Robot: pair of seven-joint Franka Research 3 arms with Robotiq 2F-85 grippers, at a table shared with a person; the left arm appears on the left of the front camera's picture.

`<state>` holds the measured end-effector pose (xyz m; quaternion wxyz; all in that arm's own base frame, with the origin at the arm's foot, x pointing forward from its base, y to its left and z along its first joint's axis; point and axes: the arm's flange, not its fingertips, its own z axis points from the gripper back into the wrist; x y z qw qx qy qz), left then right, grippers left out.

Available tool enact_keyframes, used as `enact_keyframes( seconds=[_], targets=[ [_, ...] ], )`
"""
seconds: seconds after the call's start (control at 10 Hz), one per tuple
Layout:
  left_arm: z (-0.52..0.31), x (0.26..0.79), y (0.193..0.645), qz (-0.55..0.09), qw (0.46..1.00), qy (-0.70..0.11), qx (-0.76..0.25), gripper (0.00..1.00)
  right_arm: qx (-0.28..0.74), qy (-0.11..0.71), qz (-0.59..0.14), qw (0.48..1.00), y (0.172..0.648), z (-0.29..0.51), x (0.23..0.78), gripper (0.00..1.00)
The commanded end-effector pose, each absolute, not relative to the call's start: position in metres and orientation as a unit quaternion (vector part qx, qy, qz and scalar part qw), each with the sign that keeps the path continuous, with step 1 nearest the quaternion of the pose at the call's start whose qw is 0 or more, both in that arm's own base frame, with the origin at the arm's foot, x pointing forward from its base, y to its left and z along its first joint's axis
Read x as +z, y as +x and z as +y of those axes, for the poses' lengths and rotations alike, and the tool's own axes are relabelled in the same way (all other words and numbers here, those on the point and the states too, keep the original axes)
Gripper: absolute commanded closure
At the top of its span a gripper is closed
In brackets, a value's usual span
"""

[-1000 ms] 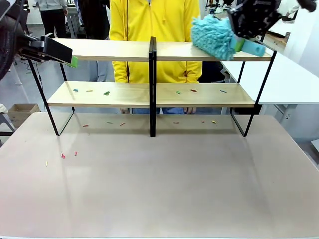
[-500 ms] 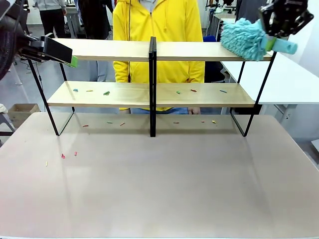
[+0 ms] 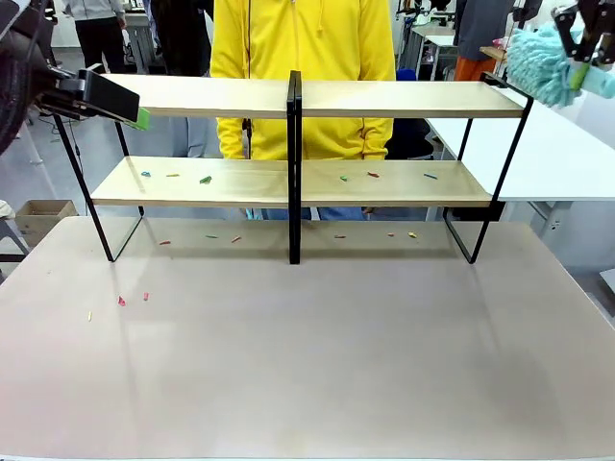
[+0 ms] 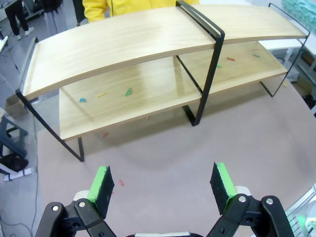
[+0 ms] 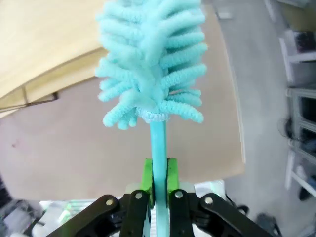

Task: Clean the shelves.
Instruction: Clean a randomly selected level of the Shelf with the Duster.

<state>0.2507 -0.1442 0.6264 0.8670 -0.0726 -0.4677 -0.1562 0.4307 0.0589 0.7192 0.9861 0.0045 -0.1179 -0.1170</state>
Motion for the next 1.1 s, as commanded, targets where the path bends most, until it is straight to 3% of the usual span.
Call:
enact_keyframes(
  seconds=[0.0,0.3,0.5,0.6,0.8,1.0],
  targets=[
    [-0.144,0.626,0.251,-0.469,0.867,-0.07,-0.154,0.0,-0.024,0.115,-0.148,0.982,0.413,0.059,0.723,1.0],
    [-0.144,0.626,0.251,-0.469,0.867,-0.07,-0.154,0.0,0.032,0.234,-0.092,0.967,0.395,0.031,0.733,1.0],
    [-0.144,0.626,0.251,-0.469,0.867,-0.07,-0.154,0.0,0.127,0.312,-0.02,0.941,0.36,-0.015,0.734,1.0],
    [-0.144,0.626,0.251,-0.469,0.867,-0.07,-0.154,0.0,0.148,0.345,-0.023,0.927,0.336,-0.045,0.732,1.0],
    [-0.144,0.626,0.251,-0.469,0.867,-0.07,-0.154,0.0,0.178,0.387,-0.07,0.902,0.265,-0.116,0.724,1.0],
    [-0.144,0.626,0.251,-0.469,0.867,-0.07,-0.154,0.0,0.202,0.443,-0.186,0.853,0.184,-0.175,0.716,1.0]
  ],
)
